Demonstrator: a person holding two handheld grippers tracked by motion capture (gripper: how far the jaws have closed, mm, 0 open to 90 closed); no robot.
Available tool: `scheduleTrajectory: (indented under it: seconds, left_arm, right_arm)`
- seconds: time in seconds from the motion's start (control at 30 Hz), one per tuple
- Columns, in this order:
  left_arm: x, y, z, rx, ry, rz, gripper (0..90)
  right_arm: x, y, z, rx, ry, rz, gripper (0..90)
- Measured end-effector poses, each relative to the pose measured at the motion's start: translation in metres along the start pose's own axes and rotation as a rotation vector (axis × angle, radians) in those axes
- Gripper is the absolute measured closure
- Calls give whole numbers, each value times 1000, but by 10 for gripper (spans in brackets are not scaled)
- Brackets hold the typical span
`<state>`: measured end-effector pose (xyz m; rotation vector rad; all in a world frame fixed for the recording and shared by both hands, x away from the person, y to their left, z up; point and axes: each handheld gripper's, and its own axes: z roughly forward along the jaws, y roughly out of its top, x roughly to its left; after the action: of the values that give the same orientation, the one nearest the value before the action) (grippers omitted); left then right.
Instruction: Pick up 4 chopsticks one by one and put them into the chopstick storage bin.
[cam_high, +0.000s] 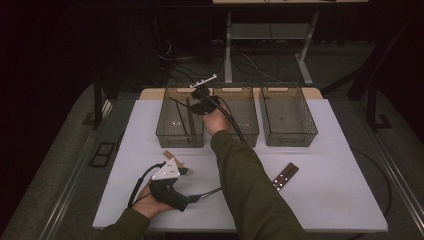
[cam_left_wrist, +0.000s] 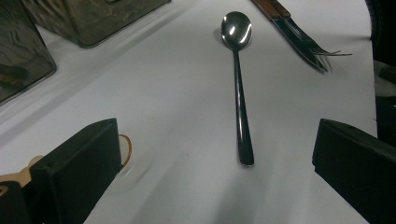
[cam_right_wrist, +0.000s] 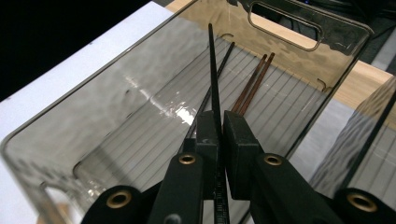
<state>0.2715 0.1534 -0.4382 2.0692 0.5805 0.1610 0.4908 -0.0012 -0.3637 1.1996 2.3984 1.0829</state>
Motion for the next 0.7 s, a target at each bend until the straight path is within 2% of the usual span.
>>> scheduleTrajectory:
  seconds: [0.23,0.3,0.43,0.57,0.7]
  left_arm:
    - [0,0,0,-3,-1,-2,0]
    - [0,0,-1,-3,-2,-1,0]
    - [0,0,0,-4,-2,-1,0]
    - [0,0,0,-8,0,-1,0]
    - [1,0,0,-4,1,3,0]
  right_arm:
    - [6,4,10,-8,-27,-7,838]
    - [6,4,10,-22,-35,-12,738]
    - [7,4,6,-30,-42,-20,637]
    - [4,4,-1,-37,-22,-17,553]
    - [2,0,-9,-37,39,-12,461]
